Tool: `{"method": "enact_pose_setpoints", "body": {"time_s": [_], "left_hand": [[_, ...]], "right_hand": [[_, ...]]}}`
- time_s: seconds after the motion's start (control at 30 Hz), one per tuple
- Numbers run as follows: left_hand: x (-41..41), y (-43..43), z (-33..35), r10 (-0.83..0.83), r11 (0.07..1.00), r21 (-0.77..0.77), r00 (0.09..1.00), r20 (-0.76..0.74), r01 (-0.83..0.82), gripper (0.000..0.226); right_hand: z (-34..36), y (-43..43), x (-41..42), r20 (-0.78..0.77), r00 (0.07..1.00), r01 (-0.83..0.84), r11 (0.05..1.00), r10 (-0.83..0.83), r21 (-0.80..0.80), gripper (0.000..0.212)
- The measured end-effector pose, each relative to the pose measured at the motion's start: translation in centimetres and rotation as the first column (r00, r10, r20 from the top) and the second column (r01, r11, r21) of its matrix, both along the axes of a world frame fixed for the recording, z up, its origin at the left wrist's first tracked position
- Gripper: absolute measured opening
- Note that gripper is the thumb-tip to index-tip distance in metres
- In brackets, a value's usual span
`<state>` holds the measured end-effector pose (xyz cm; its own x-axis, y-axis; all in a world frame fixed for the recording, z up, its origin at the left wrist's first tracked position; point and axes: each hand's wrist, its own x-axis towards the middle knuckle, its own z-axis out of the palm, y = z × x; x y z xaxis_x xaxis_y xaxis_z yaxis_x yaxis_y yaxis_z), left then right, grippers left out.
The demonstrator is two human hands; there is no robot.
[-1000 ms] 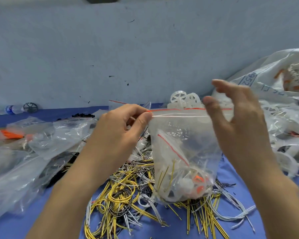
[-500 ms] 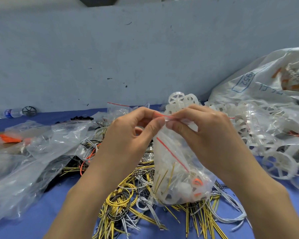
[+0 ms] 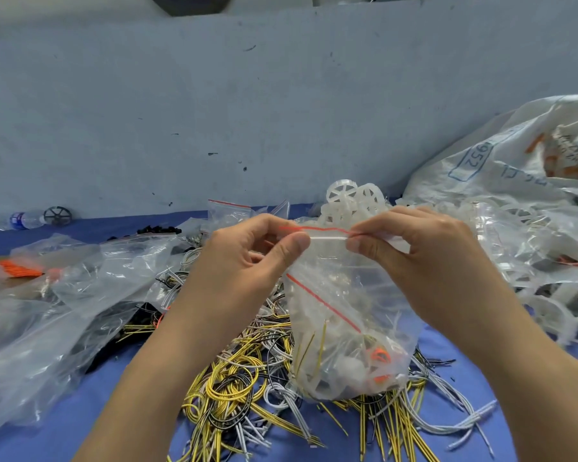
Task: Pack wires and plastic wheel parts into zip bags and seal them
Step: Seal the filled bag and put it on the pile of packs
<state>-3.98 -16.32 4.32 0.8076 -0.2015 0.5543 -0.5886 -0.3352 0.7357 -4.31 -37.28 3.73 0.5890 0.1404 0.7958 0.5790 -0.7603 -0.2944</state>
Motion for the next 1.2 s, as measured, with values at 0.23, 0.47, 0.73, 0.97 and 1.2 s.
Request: {"method": "enact_pose_setpoints", "body": {"time_s": [0.23, 0.47, 0.73, 0.97, 1.2], "left_hand": [[0.2, -0.4, -0.2, -0.110, 0.994, 0.007, 0.992, -0.062, 0.111, 0.017], [0.3, 0.2, 0.0, -0.037, 0.999, 0.036, 0.998, -0.042, 0.039, 0.014], [-0.5, -0.7, 1.3, 0.085, 0.918, 0.360, 0.969, 0.231, -0.166, 0.027], [-0.1, -0.8, 1.6, 0.102, 0.899, 0.380, 0.947, 0.305, -0.219, 0.037], [-0.3, -1.0, 1.7, 0.136, 0.849, 0.459, 0.949, 0.285, -0.260, 0.037]], "right_hand": [[0.1, 0.7, -0.2, 0.009, 1.000, -0.002, 0.999, 0.002, -0.046, 0.022], [0.2, -1.6, -0.2, -0.062, 0.998, 0.016, 1.000, -0.015, 0.006, 0.037], [0.4, -1.0, -0.3, 0.005, 0.999, 0.053, 0.997, -0.053, -0.063, 0.015], [0.2, -2.6, -0.4, -0.052, 0.999, 0.000, 0.992, 0.007, 0.127, 0.013], [0.3, -2.1, -0.6, -0.025, 0.999, -0.029, 0.986, 0.033, 0.162, 0.017]]}}
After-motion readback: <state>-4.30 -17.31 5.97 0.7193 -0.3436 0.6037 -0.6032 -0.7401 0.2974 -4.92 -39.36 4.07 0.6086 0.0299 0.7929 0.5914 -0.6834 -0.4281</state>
